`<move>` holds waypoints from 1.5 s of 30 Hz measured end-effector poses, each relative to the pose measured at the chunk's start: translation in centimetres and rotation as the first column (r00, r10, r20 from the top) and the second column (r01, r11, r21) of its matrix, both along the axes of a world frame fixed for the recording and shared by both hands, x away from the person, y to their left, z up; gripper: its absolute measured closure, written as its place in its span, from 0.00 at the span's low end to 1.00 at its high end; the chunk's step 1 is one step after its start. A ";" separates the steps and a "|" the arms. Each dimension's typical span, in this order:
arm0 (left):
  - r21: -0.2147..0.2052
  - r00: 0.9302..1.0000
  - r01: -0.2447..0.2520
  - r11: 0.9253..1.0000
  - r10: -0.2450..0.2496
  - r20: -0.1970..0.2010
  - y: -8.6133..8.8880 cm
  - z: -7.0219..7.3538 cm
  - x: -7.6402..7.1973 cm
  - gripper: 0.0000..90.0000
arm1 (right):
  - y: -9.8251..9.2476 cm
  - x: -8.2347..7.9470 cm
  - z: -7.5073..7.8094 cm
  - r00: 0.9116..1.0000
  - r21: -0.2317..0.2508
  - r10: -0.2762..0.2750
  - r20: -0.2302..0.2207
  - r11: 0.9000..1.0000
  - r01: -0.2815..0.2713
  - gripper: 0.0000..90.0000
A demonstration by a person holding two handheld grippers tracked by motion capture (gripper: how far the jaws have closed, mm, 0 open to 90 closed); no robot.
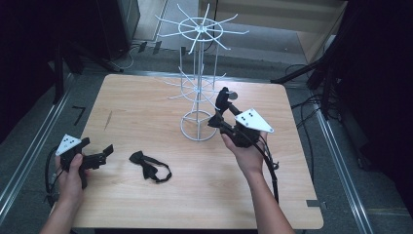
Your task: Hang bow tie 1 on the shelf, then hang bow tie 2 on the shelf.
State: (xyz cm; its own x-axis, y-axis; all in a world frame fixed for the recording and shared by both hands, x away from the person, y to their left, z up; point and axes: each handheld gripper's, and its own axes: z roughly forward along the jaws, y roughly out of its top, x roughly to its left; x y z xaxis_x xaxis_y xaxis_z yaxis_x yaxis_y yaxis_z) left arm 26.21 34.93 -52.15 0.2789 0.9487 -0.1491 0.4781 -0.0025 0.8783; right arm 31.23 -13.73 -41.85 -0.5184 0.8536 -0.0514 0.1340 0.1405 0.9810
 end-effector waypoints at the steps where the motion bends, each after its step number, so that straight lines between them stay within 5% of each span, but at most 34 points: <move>1: 0.002 1.000 0.001 1.000 -0.001 -0.001 0.0 0.0 0.0 0.00 | -0.2 -0.3 0.0 1.000 0.005 0.001 0.004 1.000 -0.001 0.54; 11: 0.008 1.000 0.001 1.000 -0.001 -0.005 -0.1 0.0 0.0 0.00 | -0.1 -3.3 -0.4 1.000 0.021 0.022 0.019 1.000 -0.023 0.44; 18: 0.021 1.000 0.003 1.000 -0.003 -0.001 -0.1 0.0 -0.2 0.00 | 0.8 -4.5 -1.6 0.999 0.066 0.054 -0.006 0.996 -0.054 0.45; 31: 0.043 1.000 0.004 0.999 -0.004 -0.001 -0.4 0.0 -0.3 0.00 | 3.0 -5.9 -3.0 0.990 0.051 0.124 -0.062 0.991 -0.121 0.48; 45: 0.044 1.000 0.005 0.999 -0.005 -0.001 -0.4 0.0 -0.3 0.00 | 7.4 -6.6 -5.8 0.962 0.017 0.224 -0.157 0.974 -0.224 0.54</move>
